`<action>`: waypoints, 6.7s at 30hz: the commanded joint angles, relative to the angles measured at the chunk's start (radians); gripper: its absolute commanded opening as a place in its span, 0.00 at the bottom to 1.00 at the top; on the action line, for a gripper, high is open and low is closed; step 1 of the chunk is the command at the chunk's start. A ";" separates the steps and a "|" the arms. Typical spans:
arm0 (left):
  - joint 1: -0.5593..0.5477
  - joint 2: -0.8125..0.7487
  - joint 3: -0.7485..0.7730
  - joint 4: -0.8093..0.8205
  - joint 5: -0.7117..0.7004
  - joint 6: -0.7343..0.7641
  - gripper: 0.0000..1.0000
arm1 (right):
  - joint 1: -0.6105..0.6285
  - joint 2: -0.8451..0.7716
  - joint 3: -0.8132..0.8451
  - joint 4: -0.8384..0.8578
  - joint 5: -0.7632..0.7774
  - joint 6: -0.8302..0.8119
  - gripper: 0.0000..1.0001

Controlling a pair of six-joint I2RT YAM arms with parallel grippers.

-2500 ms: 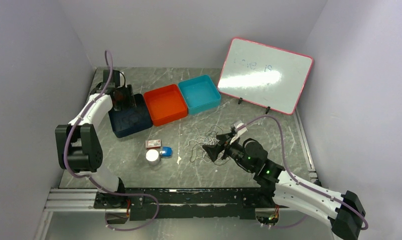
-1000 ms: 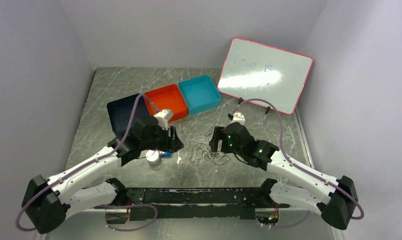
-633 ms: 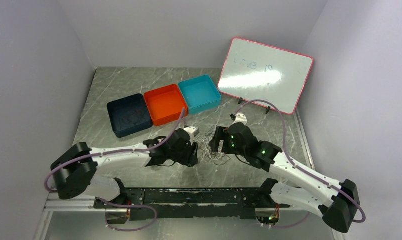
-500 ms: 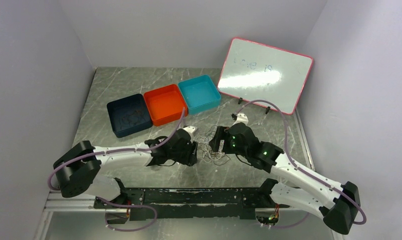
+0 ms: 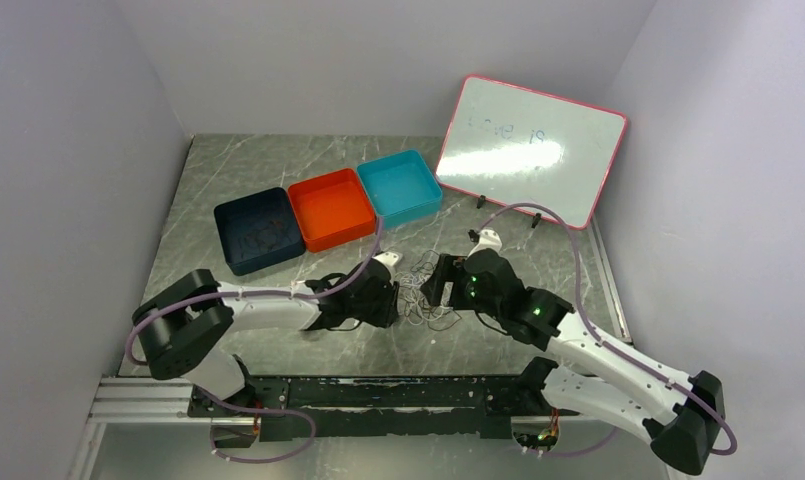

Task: Untangle the cables

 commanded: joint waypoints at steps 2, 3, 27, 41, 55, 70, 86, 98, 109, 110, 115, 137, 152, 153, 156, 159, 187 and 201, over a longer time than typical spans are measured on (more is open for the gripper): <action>-0.003 0.029 0.062 0.015 -0.046 0.035 0.25 | -0.004 -0.048 -0.026 0.014 0.001 -0.012 0.81; -0.004 0.028 0.068 0.007 -0.050 0.039 0.21 | -0.003 -0.050 -0.027 0.020 -0.003 -0.025 0.81; -0.004 -0.356 0.326 -0.330 -0.155 0.262 0.07 | -0.003 -0.401 -0.368 0.777 -0.162 -0.586 0.88; -0.004 -0.367 0.507 -0.412 -0.109 0.313 0.07 | -0.005 -0.074 -0.312 1.095 -0.375 -0.816 0.89; -0.004 -0.383 0.589 -0.408 -0.037 0.292 0.07 | -0.004 0.278 -0.246 1.402 -0.326 -0.810 0.82; -0.004 -0.405 0.702 -0.410 -0.054 0.278 0.07 | -0.003 0.438 -0.245 1.494 -0.282 -0.742 0.35; -0.004 -0.336 0.979 -0.419 -0.127 0.351 0.07 | -0.004 0.437 -0.411 1.524 -0.215 -0.598 0.22; -0.004 -0.304 1.120 -0.401 -0.096 0.370 0.07 | -0.005 0.498 -0.496 1.602 -0.126 -0.526 0.18; -0.003 -0.240 1.333 -0.438 -0.169 0.452 0.07 | -0.004 0.534 -0.554 1.656 -0.066 -0.462 0.18; -0.003 -0.237 1.346 -0.438 -0.177 0.459 0.07 | -0.005 0.539 -0.555 1.653 -0.060 -0.457 0.18; -0.003 -0.213 1.433 -0.446 -0.212 0.504 0.07 | -0.003 0.558 -0.563 1.623 0.000 -0.428 0.18; -0.003 -0.255 1.587 -0.348 -0.444 0.733 0.07 | -0.004 0.465 -0.550 1.290 0.250 -0.318 0.28; -0.005 -0.349 1.557 -0.227 -0.644 0.968 0.07 | -0.005 0.434 -0.546 1.189 0.314 -0.274 0.42; -0.005 -0.356 1.558 -0.222 -0.650 0.975 0.07 | -0.004 0.433 -0.543 1.179 0.317 -0.273 0.43; -0.005 -0.371 1.563 -0.219 -0.664 0.996 0.07 | -0.004 0.422 -0.538 1.159 0.325 -0.262 0.46; -0.005 -0.380 1.564 -0.226 -0.675 1.008 0.07 | -0.003 0.399 -0.537 1.136 0.334 -0.255 0.47; -0.026 -0.413 1.545 -0.145 -0.880 1.217 0.07 | -0.144 0.158 -0.526 0.827 0.386 -0.085 0.00; -0.046 -0.406 1.564 0.065 -1.010 1.488 0.07 | -0.205 0.233 -0.508 0.810 0.329 -0.008 0.00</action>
